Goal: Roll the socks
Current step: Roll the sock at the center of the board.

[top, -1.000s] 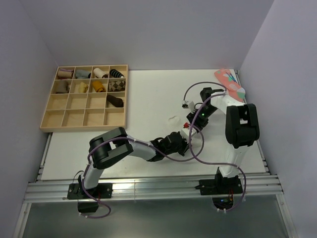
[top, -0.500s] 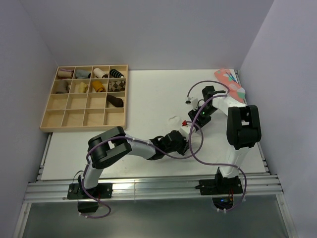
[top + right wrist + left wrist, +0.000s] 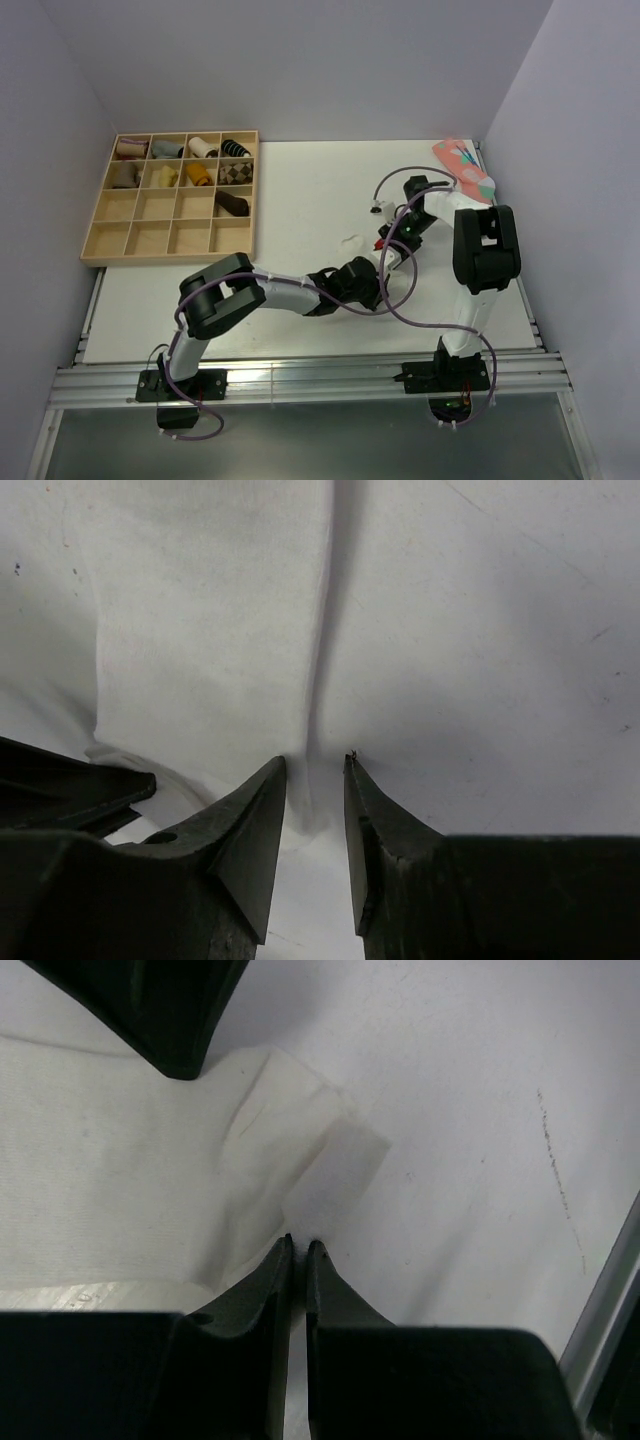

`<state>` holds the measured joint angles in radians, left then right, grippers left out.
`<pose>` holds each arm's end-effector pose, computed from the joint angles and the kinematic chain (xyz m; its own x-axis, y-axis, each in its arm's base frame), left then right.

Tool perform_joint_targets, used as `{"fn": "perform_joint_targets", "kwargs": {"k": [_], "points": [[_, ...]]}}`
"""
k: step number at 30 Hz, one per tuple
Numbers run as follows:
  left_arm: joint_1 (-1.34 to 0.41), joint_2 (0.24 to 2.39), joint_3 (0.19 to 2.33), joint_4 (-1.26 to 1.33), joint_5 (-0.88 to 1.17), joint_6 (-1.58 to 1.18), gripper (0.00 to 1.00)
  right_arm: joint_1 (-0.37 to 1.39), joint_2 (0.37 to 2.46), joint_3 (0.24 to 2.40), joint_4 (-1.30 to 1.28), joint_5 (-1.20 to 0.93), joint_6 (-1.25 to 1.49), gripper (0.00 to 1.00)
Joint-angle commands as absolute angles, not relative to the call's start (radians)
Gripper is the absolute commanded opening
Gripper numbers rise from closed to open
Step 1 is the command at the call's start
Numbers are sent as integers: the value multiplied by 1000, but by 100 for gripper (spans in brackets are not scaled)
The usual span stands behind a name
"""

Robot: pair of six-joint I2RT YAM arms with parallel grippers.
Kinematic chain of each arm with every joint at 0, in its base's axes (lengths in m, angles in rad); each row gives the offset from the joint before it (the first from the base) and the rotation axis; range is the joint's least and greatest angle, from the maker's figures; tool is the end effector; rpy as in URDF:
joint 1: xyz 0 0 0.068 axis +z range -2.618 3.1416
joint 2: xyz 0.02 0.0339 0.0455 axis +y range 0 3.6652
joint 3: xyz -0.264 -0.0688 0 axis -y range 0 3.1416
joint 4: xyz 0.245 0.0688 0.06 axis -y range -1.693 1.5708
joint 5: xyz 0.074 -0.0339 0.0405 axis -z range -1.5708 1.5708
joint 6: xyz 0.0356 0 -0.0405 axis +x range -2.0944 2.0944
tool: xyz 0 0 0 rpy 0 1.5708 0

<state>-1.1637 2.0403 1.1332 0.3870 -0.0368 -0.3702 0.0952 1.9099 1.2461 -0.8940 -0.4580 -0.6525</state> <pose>0.1725 -0.3968 0.1384 -0.5109 0.2717 -0.8156 0.7725 0.5613 -0.2969 0.3361 0.0479 0.1529 -0.7357 -0.6173 -0.2788 -0.6767 0.6513 0.3434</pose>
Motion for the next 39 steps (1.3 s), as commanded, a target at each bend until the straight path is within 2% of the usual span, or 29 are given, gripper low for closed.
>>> {"fn": "perform_joint_targets", "kwargs": {"k": [1,4,9,17,27,31,39], "points": [[-1158,2088,1155,255,40,-405,0,120,1951,1270,-891,-459,-666,37],[-1151,2089,1164,233,90,-417,0,126,1960,1278,-882,-457,-658,31],[-1128,2095,1204,160,170,-452,0,133,1962,1281,-858,-454,-644,31],[-1065,2097,1207,101,268,-583,0,106,1858,1256,-758,-462,-571,50],[-1028,2108,1244,3,314,-640,0,8,1675,1187,-670,-538,-509,52],[-1011,2126,1265,-48,367,-658,0,-46,1599,1148,-712,-606,-581,51],[-957,2143,1318,-138,479,-695,0,-67,1454,976,-814,-654,-943,50]]}}
